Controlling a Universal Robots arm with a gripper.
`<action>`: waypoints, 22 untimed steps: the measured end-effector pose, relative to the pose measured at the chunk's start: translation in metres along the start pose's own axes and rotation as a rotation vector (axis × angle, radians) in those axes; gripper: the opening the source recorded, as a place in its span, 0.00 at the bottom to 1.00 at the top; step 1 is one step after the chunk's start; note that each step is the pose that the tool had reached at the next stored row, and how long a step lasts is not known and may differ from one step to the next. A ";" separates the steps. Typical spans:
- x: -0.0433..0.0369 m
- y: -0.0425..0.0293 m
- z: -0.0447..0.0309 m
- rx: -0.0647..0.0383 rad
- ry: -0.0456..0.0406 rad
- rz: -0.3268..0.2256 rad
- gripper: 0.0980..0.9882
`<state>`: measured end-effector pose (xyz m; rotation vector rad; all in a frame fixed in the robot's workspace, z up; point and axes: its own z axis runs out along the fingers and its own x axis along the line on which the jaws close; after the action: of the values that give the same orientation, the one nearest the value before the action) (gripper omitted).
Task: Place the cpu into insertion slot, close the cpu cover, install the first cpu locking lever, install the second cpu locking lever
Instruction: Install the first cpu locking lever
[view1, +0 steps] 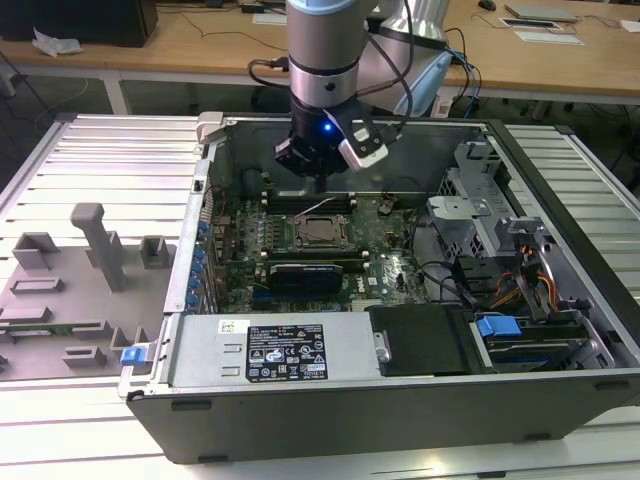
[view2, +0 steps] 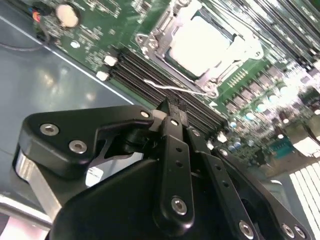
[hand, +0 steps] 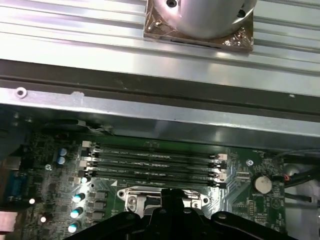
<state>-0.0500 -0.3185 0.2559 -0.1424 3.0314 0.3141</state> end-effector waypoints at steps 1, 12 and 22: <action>0.0006 0.0000 0.0005 0.000 -0.0068 -0.001 0.01; 0.0076 -0.0025 0.0147 0.003 -0.0399 -0.009 0.01; 0.0150 -0.0023 0.0171 0.009 -0.1072 -0.023 0.01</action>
<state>-0.0632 -0.3185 0.2373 -0.1548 2.9226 0.2960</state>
